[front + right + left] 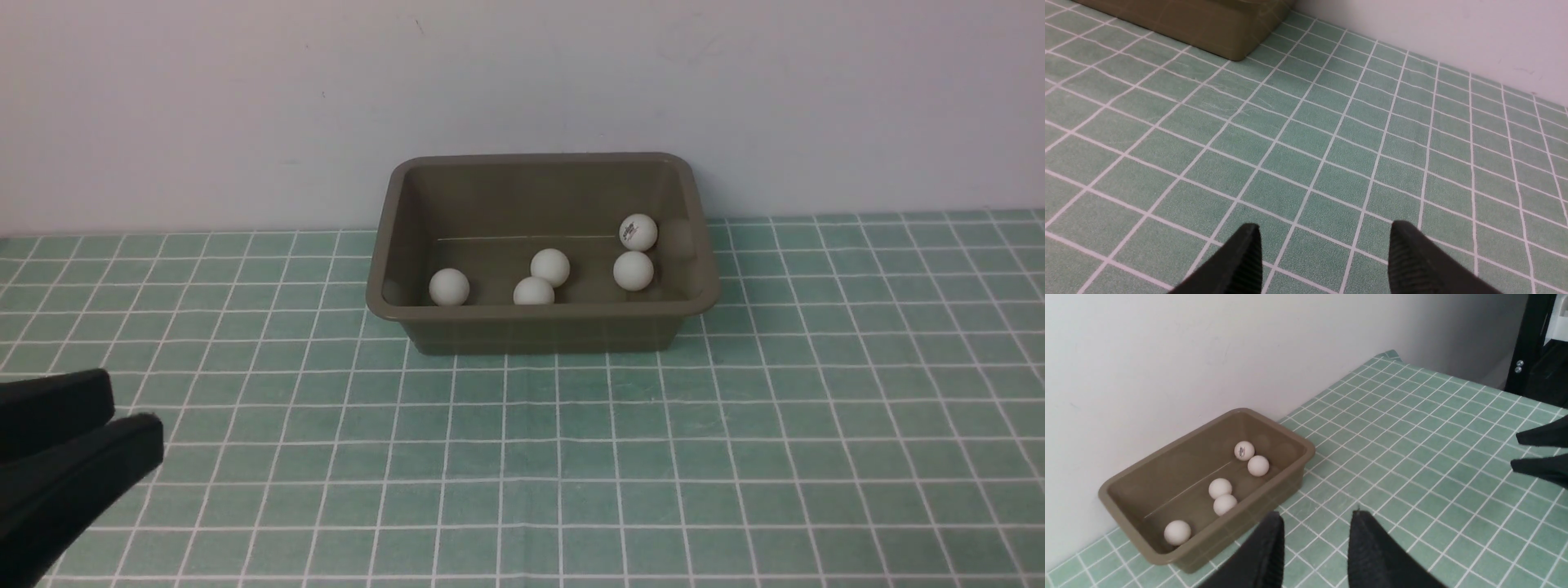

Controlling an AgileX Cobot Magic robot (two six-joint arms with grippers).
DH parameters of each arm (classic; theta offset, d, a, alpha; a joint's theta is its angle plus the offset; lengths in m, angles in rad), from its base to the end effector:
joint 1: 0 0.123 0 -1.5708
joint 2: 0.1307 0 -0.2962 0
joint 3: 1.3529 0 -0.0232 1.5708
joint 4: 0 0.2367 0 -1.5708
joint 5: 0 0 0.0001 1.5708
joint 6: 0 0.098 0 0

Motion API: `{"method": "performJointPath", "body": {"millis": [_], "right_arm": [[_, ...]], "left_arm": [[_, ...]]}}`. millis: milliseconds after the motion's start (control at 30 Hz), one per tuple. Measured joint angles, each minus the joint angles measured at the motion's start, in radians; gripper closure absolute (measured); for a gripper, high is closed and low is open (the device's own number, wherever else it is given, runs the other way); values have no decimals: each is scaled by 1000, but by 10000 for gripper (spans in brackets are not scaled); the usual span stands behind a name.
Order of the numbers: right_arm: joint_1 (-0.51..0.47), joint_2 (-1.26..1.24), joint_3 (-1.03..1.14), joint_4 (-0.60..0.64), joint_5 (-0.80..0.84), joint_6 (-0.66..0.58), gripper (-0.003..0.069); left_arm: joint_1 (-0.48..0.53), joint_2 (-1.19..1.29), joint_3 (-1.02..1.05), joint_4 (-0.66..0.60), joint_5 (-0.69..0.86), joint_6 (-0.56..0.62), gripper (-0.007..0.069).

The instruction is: Put the table tennis balls in the box on the green coffee tablecloth.

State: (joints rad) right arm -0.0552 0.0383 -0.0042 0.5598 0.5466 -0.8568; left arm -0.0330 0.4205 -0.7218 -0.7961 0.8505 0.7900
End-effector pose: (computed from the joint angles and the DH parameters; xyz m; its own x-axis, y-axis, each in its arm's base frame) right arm 0.0305 0.0255 0.1698 -0.3119 -0.3266 -0.8922 -0.3316 0.9174 -0.2199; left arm 0.0355 -0.0539 0.3660 -0.1687 0.1708 -0.9708 0.5875 0.8082 0.0401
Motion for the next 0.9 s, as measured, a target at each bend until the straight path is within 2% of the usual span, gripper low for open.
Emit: {"method": "performJointPath", "body": {"millis": [100, 200, 300, 367, 433, 500, 600, 667, 733, 900], "right_arm": [[0, 0, 0, 0, 0, 0, 270], [0, 0, 0, 0, 0, 0, 270], [0, 0, 0, 0, 0, 0, 270], [0, 0, 0, 0, 0, 0, 270], [0, 0, 0, 0, 0, 0, 270], [0, 0, 0, 0, 0, 0, 270], [0, 0, 0, 0, 0, 0, 270], [0, 0, 0, 0, 0, 0, 270], [0, 0, 0, 0, 0, 0, 270], [0, 0, 0, 0, 0, 0, 270]], "left_arm": [[0, 10, 86, 28, -129, -2, 419], [1, -2, 251, 121, -356, -5, 419], [7, -37, 378, 196, -457, -18, 419], [23, -77, 472, 268, -489, -67, 419], [42, -112, 541, 388, -495, -197, 419], [57, -146, 615, 596, -493, -457, 419], [61, -175, 660, 831, -493, -757, 419], [61, -188, 674, 916, -485, -893, 419], [61, -208, 683, 951, -479, -948, 419], [61, -263, 701, 964, -468, -965, 419]]}}
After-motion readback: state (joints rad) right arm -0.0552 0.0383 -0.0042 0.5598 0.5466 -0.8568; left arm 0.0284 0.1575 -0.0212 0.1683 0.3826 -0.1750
